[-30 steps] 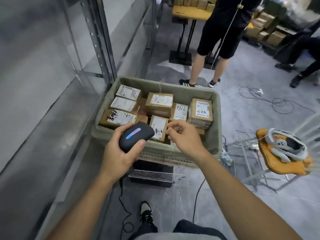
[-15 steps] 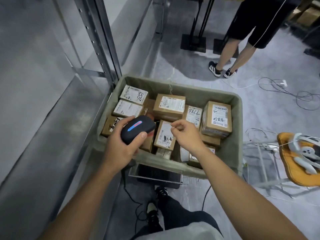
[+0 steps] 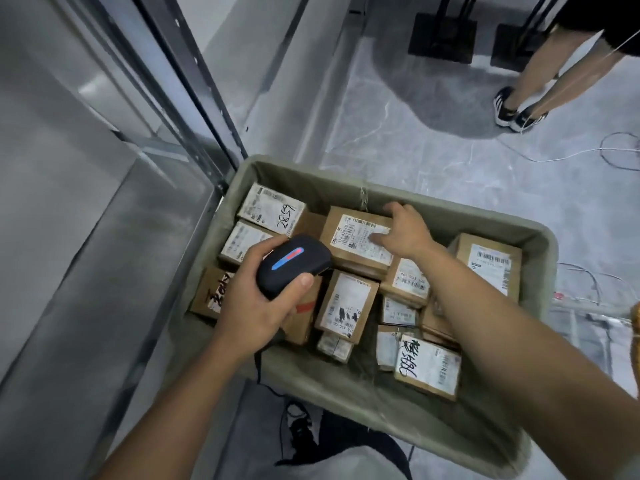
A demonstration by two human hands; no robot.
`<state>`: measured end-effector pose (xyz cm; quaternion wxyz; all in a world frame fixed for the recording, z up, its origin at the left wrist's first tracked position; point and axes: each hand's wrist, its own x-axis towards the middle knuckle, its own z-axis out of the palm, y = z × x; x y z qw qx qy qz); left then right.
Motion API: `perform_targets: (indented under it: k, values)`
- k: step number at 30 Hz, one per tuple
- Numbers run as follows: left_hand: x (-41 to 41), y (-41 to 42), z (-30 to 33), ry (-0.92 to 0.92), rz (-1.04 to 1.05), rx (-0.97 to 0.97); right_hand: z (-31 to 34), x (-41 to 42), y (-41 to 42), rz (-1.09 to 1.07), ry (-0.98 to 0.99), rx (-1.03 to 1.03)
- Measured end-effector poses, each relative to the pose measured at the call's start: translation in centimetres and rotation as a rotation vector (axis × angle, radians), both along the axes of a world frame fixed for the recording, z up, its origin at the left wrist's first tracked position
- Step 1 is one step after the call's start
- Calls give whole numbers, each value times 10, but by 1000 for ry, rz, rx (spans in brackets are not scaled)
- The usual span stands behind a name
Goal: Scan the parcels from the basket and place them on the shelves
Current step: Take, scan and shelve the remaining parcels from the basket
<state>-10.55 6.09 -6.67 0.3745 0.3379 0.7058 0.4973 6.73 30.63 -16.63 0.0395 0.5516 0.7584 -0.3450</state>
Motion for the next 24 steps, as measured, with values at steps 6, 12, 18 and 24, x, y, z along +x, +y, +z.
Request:
perform_targets:
  k: [6, 12, 18, 24]
  values:
    - [0, 19, 4, -48, -13, -42, -12, 3, 16, 210, -75, -126]
    - [-3, 23, -5, -14, -5, -60, -15, 13, 0, 160, 39, -326]
    - [-10, 14, -5, 53, 30, -74, -9, 24, -13, 72, 129, -237]
    - [-11, -1, 20, 99, 91, -15, 41, 26, -22, 145, 200, -115]
